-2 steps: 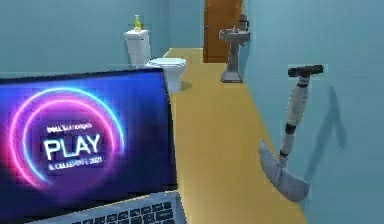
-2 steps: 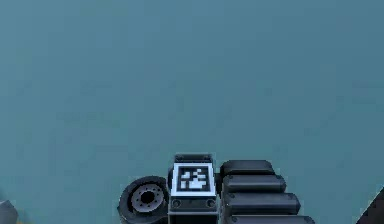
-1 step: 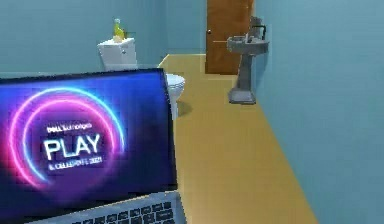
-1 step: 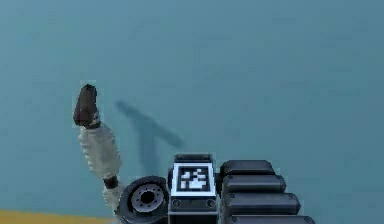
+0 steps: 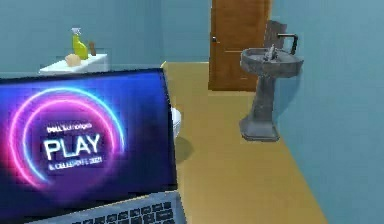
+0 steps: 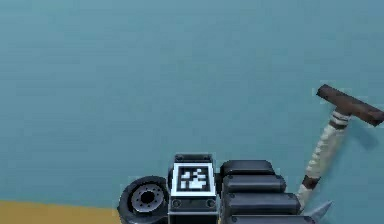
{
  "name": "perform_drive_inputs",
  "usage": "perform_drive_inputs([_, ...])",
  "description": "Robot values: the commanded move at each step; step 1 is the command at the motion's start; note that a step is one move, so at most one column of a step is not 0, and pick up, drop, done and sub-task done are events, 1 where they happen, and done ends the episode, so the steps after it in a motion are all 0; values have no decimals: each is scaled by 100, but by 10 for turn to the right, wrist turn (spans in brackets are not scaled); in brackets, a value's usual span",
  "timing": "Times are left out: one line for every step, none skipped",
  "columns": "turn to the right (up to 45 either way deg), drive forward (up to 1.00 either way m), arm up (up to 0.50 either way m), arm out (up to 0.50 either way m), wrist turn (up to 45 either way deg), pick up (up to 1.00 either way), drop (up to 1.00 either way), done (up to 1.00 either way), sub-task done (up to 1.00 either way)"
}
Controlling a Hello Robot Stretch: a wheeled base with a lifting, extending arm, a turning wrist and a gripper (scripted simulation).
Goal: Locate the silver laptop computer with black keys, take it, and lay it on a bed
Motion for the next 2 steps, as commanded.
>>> perform_drive_inputs([0,100,0,0,0,0,0,0,0])
perform_drive_inputs([0,75,0,0,0,0,0,0,0])
